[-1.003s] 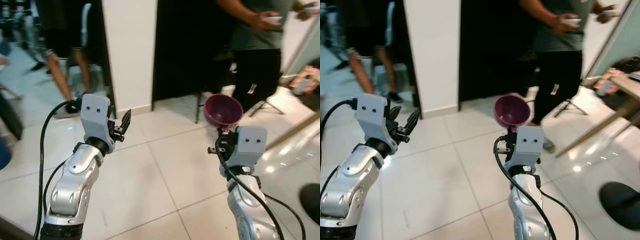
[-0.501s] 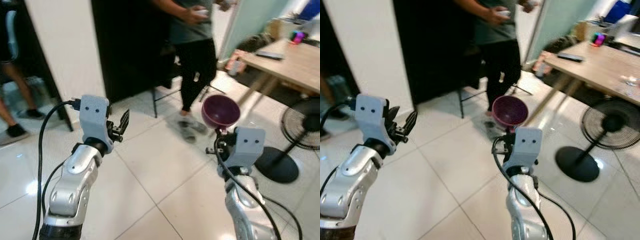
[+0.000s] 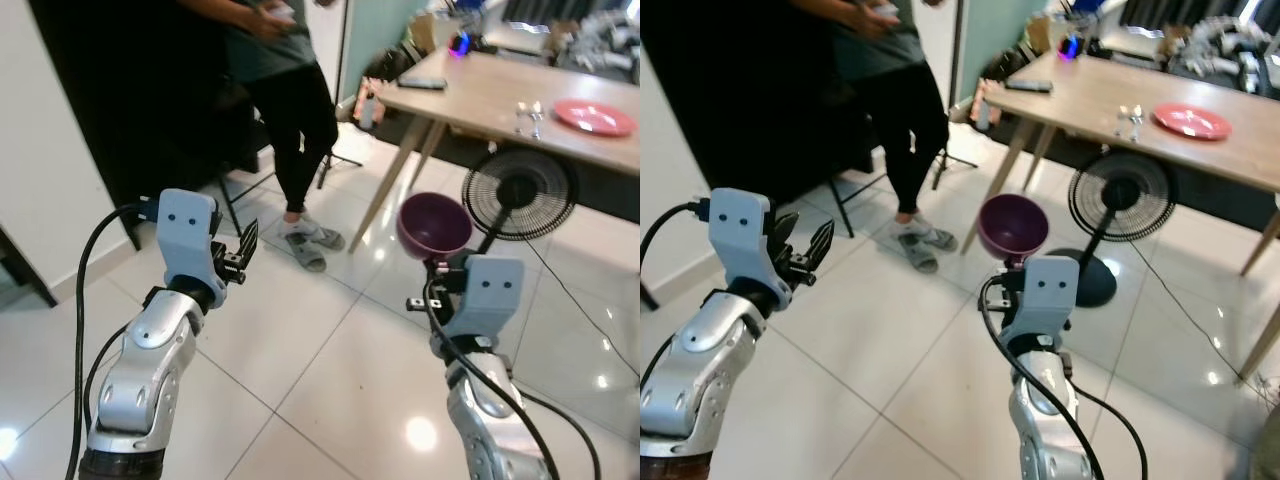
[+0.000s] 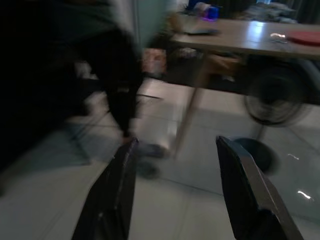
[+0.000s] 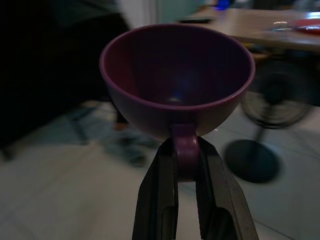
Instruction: Setting the table
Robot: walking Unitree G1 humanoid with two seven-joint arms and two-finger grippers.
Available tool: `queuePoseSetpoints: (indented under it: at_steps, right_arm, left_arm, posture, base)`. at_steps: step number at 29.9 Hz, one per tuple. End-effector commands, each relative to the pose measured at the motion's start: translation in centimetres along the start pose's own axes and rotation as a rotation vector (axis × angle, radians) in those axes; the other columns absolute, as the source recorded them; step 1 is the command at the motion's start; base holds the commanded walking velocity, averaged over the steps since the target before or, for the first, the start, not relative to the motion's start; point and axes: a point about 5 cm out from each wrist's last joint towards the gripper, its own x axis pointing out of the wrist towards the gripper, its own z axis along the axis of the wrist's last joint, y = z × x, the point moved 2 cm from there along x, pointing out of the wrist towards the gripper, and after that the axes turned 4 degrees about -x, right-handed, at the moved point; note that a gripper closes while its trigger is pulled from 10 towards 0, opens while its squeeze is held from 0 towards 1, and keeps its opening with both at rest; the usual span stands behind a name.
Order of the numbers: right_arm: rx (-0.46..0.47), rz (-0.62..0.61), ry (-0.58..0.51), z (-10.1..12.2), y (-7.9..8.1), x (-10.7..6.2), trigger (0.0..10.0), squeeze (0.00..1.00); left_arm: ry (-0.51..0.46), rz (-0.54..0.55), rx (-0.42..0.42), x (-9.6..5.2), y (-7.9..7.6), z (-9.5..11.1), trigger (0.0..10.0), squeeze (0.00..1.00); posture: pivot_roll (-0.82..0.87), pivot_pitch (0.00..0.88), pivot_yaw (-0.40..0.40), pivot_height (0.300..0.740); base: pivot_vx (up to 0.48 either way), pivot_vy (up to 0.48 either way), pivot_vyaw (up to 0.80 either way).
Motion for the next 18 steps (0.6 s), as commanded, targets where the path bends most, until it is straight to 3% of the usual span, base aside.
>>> queuePoseSetpoints:
  at_steps: [1, 18]
  right_arm:
    - [-0.004, -0.005, -0.02, 0.5, -0.05, 0.08, 10.0, 0.0]
    - [-0.004, -0.009, -0.019, 0.5, -0.01, 0.14, 10.0, 0.0]
  left_arm:
    - [0.003, 0.01, 0.004, -0.22, 0.27, 0.02, 10.0, 0.0]
    - [0.001, 0.013, 0.012, -0.12, 0.38, 0.12, 10.0, 0.0]
  posture:
    - [-0.05, 0.011, 0.069, 0.74]
    - [-0.05, 0.01, 0.071, 0.74]
  base:
    - [0.0, 0.0, -0.79]
    - [0.0, 0.0, -0.79]
